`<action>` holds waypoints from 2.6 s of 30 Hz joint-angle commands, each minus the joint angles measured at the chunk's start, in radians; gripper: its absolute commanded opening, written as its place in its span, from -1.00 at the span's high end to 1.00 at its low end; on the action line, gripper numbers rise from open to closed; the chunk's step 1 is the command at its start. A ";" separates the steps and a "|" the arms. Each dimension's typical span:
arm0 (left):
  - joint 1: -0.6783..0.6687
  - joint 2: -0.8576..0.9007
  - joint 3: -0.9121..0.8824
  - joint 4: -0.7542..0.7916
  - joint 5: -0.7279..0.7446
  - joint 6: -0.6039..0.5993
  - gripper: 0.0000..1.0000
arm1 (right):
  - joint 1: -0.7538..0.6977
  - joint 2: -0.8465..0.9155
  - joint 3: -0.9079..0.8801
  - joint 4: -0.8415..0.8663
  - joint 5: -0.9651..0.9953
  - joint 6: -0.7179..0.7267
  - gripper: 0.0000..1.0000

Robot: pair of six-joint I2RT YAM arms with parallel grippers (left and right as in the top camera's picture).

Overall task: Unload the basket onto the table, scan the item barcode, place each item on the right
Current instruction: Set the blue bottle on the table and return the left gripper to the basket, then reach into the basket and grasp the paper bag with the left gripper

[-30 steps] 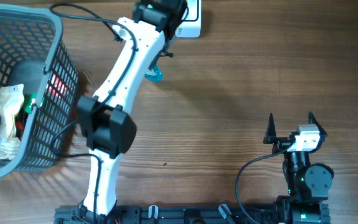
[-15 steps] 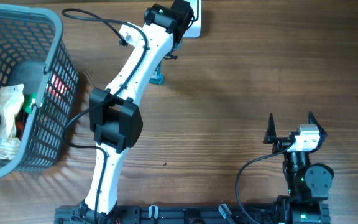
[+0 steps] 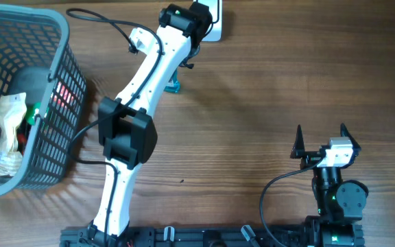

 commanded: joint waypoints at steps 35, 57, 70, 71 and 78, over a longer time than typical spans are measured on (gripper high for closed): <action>0.946 -0.670 -0.020 0.009 0.425 1.472 -1.00 | -0.004 0.000 -0.001 0.002 -0.016 -0.010 -1.00; 1.038 -0.706 -0.576 0.324 0.451 1.603 -1.00 | -0.004 0.000 -0.001 0.002 -0.016 -0.011 -1.00; 1.039 -0.684 -0.729 0.430 0.244 1.714 -1.00 | -0.004 0.000 -0.001 0.002 -0.016 -0.010 -1.00; 1.039 -0.680 -0.730 0.430 0.246 1.714 -1.00 | -0.004 0.000 -0.001 0.002 -0.016 -0.010 -1.00; 1.039 -0.659 -0.777 0.444 0.350 1.880 -1.00 | -0.004 0.000 -0.001 0.002 -0.016 -0.010 -1.00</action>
